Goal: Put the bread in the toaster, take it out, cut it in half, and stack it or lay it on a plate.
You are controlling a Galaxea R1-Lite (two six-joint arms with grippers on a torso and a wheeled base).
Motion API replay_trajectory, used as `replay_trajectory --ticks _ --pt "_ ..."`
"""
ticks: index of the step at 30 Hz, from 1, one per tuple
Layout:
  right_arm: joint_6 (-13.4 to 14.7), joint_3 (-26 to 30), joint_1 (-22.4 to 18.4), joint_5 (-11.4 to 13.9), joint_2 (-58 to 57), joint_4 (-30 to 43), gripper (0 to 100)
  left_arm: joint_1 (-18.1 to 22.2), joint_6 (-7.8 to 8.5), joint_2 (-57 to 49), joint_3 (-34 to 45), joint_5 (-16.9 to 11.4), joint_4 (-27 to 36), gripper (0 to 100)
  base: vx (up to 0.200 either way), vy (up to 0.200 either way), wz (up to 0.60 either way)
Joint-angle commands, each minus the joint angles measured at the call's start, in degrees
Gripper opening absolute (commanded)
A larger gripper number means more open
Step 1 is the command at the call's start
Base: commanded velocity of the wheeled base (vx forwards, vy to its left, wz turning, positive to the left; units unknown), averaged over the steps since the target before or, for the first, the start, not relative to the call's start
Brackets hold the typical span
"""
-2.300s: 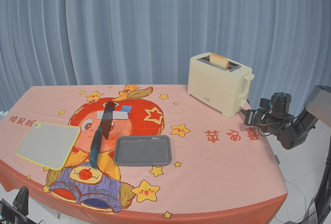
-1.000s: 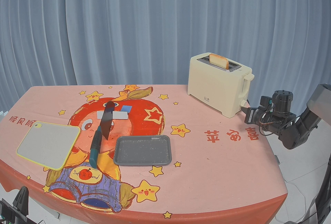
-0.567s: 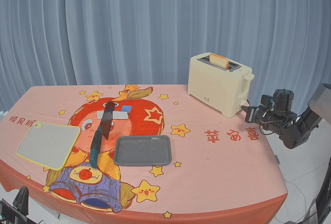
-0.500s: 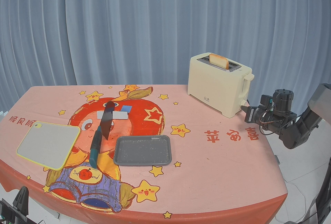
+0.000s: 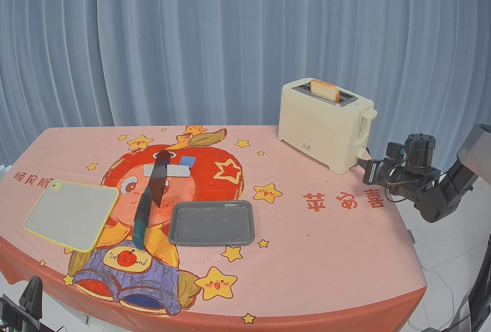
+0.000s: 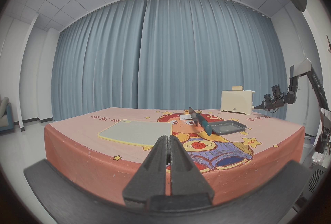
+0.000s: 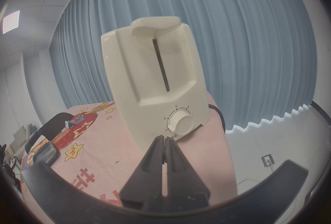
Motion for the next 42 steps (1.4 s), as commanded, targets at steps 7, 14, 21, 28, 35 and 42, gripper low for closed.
replay_trajectory --ticks 7,14,21,28,35,42 --pt "-0.22 0.56 0.11 -1.15 0.05 -0.02 0 0.02 -0.01 0.09 1.01 0.02 -0.04 0 0.0 0.0 0.0" --pt "-0.49 0.64 -0.51 -2.56 -0.48 0.07 0 0.02 -0.01 0.09 1.01 0.02 -0.04 0 0.0 0.0 0.0" --pt "-0.57 0.73 -0.42 -3.88 -0.39 0.42 0 0.02 -0.01 0.09 1.01 0.02 0.05 0 0.0 0.0 0.0" --pt "-0.66 0.73 -0.77 -3.97 -3.64 0.07 0 0.02 -0.01 0.09 1.01 0.02 0.05 0 0.0 0.0 0.0" --pt "-0.66 0.64 -1.74 -3.97 -7.24 -0.02 0 0.02 -0.01 0.09 1.01 0.02 -0.04 0 0.0 0.0 0.0" --pt "-0.66 0.56 -2.53 -3.97 -11.55 -0.02 0 0.02 -0.01 0.09 1.01 0.02 -0.04 0 0.0 0.0 0.0"
